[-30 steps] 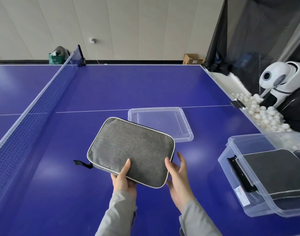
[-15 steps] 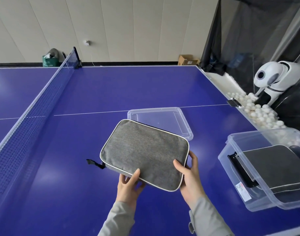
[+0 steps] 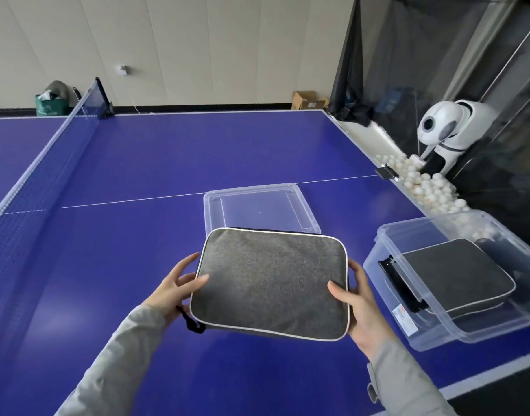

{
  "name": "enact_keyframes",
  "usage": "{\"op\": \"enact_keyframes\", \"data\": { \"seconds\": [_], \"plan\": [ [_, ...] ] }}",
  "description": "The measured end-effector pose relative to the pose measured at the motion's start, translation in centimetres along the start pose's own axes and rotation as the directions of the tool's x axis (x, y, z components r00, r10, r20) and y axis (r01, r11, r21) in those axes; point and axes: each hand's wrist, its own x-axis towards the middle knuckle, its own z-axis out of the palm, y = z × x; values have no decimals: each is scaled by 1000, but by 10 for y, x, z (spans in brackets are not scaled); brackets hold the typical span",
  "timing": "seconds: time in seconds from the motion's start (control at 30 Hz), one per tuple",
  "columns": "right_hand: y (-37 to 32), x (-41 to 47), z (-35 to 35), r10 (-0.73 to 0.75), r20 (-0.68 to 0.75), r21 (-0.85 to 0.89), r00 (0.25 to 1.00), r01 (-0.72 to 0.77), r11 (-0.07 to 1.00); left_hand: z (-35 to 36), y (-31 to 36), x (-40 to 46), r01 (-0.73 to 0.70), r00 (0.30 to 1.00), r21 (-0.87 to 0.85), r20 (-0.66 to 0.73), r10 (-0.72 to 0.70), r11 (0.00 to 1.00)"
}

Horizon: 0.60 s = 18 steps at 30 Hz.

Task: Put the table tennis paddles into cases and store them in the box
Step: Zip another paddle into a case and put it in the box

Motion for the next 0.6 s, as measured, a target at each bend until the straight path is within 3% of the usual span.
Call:
{"op": "enact_keyframes", "data": {
  "seconds": [0.27,0.6],
  "plan": [
    [-23,-11,-57,-26,-8,-1,1000,26,1000,61,0,12,-56,998,57,-2,56,997],
    [-96,-45,-189,-145,-61,-35,987,143,989,217,-2,2,-155,988,39,8,155,987]
  ]
}}
